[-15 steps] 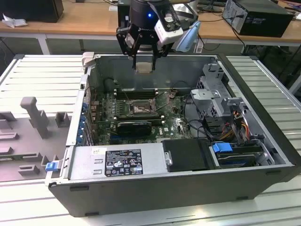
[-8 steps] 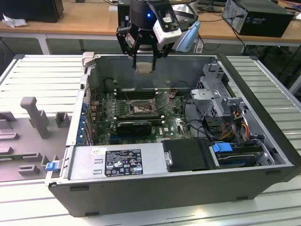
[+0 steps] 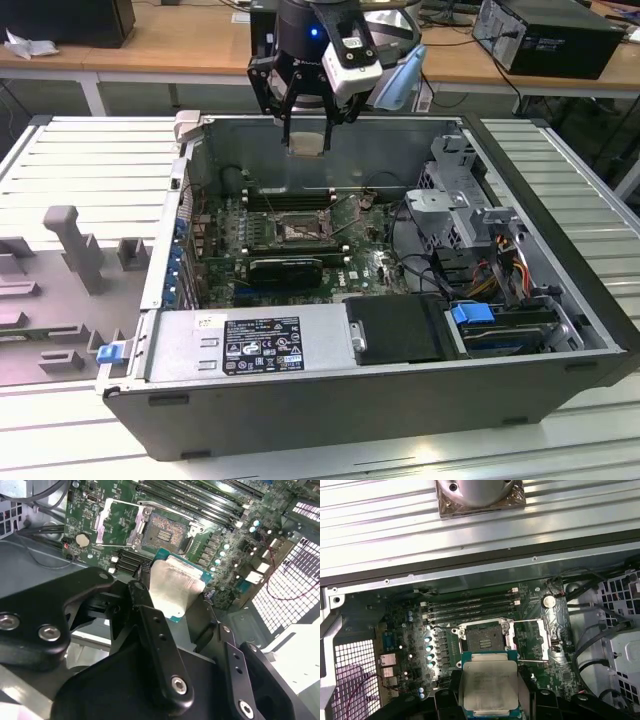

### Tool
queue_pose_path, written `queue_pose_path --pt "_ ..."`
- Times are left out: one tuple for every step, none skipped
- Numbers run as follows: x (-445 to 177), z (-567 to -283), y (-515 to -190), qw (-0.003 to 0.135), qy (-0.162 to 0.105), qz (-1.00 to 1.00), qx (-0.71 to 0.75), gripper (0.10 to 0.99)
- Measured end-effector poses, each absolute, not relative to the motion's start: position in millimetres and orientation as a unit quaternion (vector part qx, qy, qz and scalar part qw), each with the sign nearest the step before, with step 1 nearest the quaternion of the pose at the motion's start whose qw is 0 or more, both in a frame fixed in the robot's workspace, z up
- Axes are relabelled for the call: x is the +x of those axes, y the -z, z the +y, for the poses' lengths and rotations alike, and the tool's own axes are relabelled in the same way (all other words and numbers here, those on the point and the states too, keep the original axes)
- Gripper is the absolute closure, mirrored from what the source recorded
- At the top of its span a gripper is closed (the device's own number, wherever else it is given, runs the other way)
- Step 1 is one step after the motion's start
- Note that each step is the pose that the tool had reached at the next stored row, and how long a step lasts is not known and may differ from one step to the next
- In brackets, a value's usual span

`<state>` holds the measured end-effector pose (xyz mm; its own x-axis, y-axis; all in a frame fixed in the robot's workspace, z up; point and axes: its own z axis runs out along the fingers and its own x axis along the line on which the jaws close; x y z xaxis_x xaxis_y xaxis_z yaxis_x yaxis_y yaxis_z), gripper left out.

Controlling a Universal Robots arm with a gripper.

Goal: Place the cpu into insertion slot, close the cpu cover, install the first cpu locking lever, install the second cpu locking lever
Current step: 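Place the cpu into insertion slot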

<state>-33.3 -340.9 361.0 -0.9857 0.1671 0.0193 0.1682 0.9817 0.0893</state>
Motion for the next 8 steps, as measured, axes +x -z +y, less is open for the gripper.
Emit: queue_pose_path --pt "-33.3 -340.9 -361.0 0.006 0.045 -0.995 -0.087 0.557" --pt "-33.3 -340.9 -361.0 0.006 0.045 -0.995 -0.090 0.557" --pt "-33.3 -340.9 -361.0 0.006 0.045 -0.995 -0.091 0.557" --pt "-33.3 -340.9 -361.0 0.005 0.045 -0.995 -0.093 0.557" --pt "-33.3 -340.9 -361.0 0.005 0.045 -0.994 -0.096 0.557" --pt "-33.3 -340.9 -361.0 0.005 0.045 -0.994 -0.100 0.557" --pt "-33.3 -340.9 -360.9 0.005 0.045 -0.994 -0.102 0.557" --pt "-33.3 -340.9 -360.9 0.005 0.045 -0.994 -0.104 0.557"
